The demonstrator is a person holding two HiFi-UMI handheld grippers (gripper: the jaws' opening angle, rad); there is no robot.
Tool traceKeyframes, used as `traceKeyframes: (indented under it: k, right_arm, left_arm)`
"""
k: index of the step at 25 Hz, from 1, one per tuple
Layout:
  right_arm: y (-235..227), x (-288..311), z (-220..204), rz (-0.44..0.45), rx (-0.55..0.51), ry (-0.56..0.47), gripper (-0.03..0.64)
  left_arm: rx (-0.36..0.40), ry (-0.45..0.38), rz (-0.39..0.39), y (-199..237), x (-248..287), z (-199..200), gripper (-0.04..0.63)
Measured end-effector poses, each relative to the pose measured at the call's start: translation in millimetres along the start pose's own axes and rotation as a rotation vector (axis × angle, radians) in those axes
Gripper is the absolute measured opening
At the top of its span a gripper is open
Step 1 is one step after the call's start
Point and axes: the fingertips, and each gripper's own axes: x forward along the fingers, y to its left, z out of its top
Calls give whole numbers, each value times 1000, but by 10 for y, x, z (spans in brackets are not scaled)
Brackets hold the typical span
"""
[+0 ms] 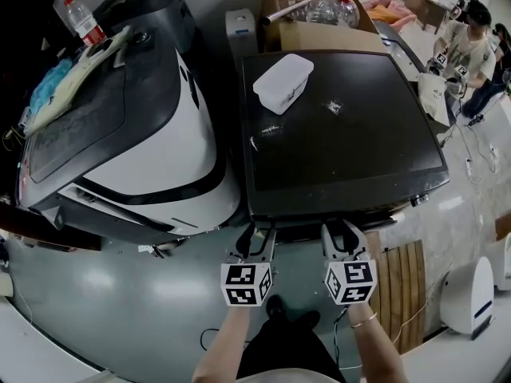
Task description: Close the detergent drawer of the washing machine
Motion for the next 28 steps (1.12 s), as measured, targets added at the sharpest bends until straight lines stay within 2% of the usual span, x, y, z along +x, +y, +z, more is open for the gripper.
traceKeyframes:
  k: [22,28]
  right_arm:
    - [-23,23,35,-12,-9,10,137]
    - [-20,-111,154,-24,29,-40,137]
  left_arm:
    - [-23,8,41,12,25,16,169]
    - [-42,1,64,24,-51,39,169]
